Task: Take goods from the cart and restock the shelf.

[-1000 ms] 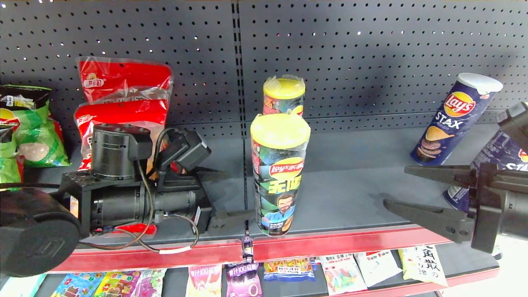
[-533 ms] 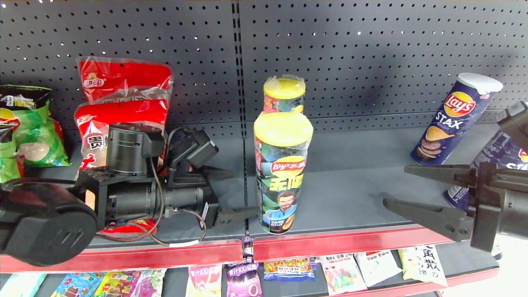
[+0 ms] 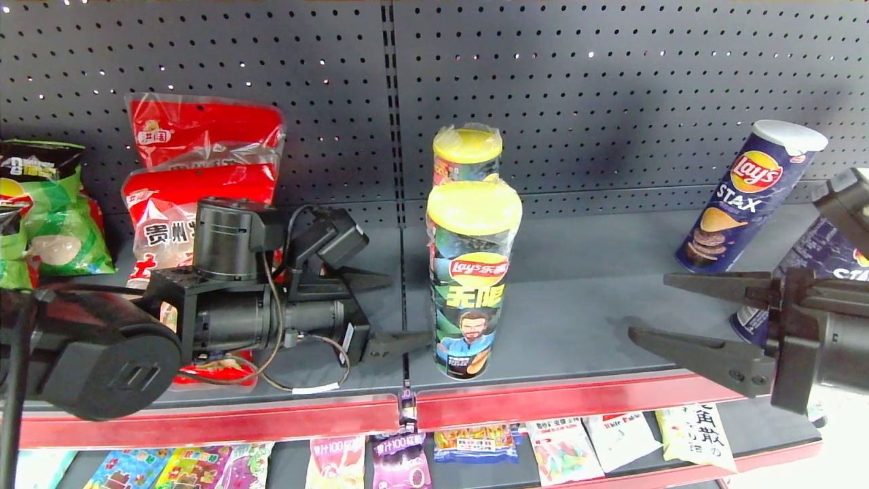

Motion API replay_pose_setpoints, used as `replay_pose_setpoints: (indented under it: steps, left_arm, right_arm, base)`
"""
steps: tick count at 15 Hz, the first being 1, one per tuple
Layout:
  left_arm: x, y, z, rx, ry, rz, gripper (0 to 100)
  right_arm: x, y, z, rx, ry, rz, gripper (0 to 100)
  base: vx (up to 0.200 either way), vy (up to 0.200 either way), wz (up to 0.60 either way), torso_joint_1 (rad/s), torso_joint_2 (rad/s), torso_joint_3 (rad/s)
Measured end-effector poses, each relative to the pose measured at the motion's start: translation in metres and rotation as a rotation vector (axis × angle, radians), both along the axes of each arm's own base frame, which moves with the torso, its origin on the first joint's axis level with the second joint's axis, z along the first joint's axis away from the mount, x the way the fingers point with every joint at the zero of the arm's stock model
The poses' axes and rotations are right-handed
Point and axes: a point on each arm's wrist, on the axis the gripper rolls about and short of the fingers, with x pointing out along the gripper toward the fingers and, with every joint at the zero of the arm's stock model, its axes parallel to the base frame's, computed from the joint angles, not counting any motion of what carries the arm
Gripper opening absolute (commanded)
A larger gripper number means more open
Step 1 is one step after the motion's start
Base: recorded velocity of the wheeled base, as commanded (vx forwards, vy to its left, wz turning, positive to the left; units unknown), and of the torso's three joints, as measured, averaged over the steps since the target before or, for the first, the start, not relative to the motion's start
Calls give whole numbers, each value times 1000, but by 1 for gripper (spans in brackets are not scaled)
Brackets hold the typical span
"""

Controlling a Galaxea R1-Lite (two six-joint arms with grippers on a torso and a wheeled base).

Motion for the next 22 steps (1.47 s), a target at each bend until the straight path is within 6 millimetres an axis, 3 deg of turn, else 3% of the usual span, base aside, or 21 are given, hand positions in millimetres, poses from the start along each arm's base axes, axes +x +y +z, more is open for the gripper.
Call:
replay_pose_setpoints:
  steps: [4, 7, 12, 15, 18, 20, 22]
  left_arm:
    - [-4, 6, -4, 9, 14, 14, 100]
    - [-20, 24, -8, 18, 29, 48, 100]
    - [-79, 65, -9, 39, 36, 197, 100]
    - [-117, 87, -5, 36, -9, 418, 100]
    - [-154, 107, -1, 3, -79, 610, 100]
    - [-186, 122, -5, 7, -74, 676, 100]
    - [-223, 139, -18, 37, -27, 740, 100]
  right_arm:
    - [4, 2, -3, -9, 14, -1, 100]
    - [6, 1, -6, -14, 26, -13, 100]
    - [-3, -4, -16, -27, 39, -13, 100]
    - [-32, -18, -26, -20, 16, -22, 100]
    - [-82, -45, -47, -6, -70, -111, 100]
    - [-113, -65, -68, 2, -166, -286, 100]
    - [-136, -81, -94, -34, -213, -578, 100]
  base:
    - [0, 0, 0, 0, 0, 0]
    - [0, 0, 0, 0, 0, 0]
    - [0, 0, 0, 0, 0, 0]
    - [0, 0, 0, 0, 0, 0]
    - [0, 0, 0, 0, 0, 0]
    - [0, 0, 0, 0, 0, 0]
    - [0, 0, 0, 0, 0, 0]
